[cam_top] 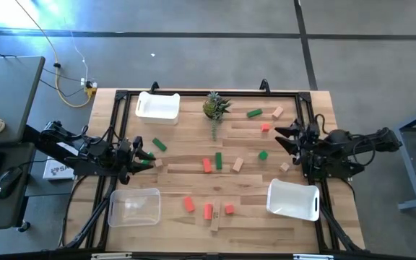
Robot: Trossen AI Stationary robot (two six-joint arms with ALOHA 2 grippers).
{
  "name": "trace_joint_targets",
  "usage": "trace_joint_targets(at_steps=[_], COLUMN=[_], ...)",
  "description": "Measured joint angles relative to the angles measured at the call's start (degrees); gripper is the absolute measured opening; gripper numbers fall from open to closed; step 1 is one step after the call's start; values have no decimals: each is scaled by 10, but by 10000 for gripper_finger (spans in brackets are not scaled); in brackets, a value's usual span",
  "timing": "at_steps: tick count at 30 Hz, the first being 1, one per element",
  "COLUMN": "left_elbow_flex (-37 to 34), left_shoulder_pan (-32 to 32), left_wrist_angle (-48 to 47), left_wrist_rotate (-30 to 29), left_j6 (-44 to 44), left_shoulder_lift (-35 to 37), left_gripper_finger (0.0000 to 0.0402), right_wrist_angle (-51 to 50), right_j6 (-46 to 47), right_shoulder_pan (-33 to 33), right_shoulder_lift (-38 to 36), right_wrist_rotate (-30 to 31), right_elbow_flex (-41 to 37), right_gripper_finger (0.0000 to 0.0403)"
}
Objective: Sort & place blocks by color
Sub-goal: Put the green block into the bottom white bin
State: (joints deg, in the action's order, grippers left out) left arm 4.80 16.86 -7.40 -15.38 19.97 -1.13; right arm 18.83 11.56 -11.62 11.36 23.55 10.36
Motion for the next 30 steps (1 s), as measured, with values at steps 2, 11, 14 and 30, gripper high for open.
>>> trace_joint_targets(at_steps=[2,11,14,30], left_elbow_flex=[0,0,0,0], left_shoulder_pan=[0,0,0,0], left_wrist_angle=[0,0,0,0], left_wrist_rotate=[4,1,-1,-35], left_j6=[13,15,15,15], left_shoulder_lift=[0,0,0,0], left_gripper_finger=[145,145,145,145], right_wrist_angle=[-6,-210,-358,-667], right_j6=[-22,6,101,448], right_shoulder_pan=[0,0,0,2], right_shoulder_lift=[8,91,135,403], right_wrist_rotate=[2,121,139,74], right_elbow_flex=[23,180,242,327], right_gripper_finger=[198,246,248,248])
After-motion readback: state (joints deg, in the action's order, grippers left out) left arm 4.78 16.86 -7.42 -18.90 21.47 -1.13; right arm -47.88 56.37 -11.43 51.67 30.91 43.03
